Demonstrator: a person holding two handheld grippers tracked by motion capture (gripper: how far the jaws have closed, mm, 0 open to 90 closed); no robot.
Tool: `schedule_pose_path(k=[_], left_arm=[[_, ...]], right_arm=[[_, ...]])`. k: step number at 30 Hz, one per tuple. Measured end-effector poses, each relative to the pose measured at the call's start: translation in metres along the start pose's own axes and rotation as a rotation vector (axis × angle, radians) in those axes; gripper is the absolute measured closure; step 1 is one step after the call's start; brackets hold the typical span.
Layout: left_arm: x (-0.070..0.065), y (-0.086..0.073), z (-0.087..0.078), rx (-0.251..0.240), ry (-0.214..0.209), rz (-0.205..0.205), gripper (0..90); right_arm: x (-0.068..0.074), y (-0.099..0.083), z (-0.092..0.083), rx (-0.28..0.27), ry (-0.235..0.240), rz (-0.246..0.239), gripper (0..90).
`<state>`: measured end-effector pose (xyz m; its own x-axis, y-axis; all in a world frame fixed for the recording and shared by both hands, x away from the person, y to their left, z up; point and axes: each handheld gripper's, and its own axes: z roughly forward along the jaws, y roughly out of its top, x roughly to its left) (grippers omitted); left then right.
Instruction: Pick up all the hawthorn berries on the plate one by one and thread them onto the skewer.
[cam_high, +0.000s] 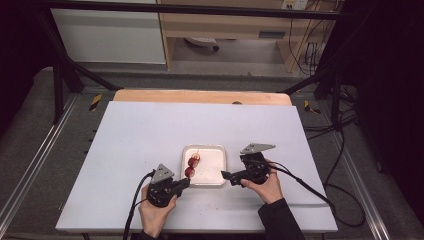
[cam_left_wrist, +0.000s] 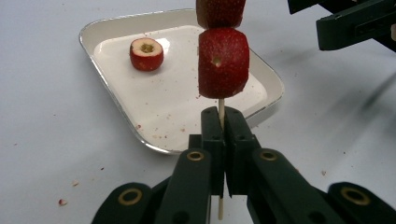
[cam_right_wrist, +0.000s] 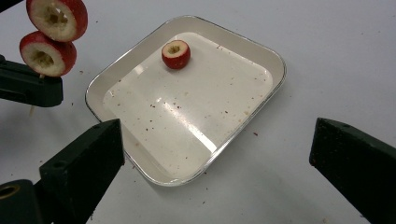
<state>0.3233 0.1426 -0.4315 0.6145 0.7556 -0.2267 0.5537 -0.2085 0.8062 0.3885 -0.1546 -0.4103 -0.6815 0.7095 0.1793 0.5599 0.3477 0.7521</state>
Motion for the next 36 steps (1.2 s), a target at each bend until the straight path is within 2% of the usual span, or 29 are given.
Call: schedule_pose_path(k=[14, 36], left_arm=[[0.011, -0.004, -0.011, 0.019, -0.009, 0.021, 88.1], [0.023, -0.008, -0.024, 0.033, 0.008, 0.027, 88.1]], right_arm=[[0.002, 0.007, 0.006, 0.027, -0.002, -0.020, 4.2], [0.016, 0.047, 0.043, 0.095, 0.018, -0.063, 5.4]])
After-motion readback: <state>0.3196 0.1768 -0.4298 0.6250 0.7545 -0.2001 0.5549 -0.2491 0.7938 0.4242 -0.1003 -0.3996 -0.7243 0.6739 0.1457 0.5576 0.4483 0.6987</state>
